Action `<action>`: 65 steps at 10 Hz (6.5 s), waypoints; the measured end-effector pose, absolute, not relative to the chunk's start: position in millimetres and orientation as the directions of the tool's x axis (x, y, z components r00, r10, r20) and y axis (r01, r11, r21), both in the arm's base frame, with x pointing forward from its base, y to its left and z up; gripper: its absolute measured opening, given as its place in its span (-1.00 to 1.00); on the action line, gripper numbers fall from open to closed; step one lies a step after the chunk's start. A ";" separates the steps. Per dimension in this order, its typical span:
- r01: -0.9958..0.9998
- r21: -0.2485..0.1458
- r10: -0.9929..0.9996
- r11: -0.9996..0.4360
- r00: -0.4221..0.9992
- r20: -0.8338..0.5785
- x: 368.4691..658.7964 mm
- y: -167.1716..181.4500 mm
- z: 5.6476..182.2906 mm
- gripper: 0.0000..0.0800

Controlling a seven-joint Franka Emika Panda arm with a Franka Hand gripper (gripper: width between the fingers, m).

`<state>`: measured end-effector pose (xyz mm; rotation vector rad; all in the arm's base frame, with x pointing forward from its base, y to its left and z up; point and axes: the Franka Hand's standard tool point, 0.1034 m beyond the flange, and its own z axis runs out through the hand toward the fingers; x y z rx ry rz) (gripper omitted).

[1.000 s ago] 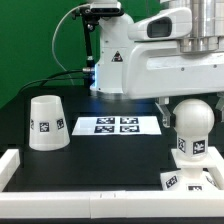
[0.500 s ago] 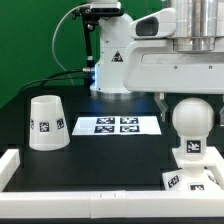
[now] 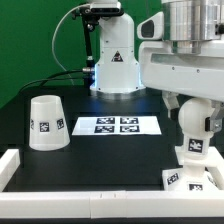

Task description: Assemble lamp

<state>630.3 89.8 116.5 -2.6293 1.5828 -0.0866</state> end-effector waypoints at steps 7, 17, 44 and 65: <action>-0.862 -0.126 -0.869 -0.492 0.495 0.006 630.2 70.9 140.6 0.74; -0.790 -0.158 -0.798 -0.592 0.603 -0.027 574.7 17.9 167.5 0.75; -0.592 0.024 -0.592 -0.806 0.806 -0.011 442.8 -130.1 83.4 0.75; -0.522 -0.166 -0.538 -0.837 0.839 0.074 519.0 -29.8 188.3 -0.90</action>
Offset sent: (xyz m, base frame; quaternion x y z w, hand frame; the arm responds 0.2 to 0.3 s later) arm 0.0000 0.0000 0.0000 0.0000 0.0000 0.0000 1.0000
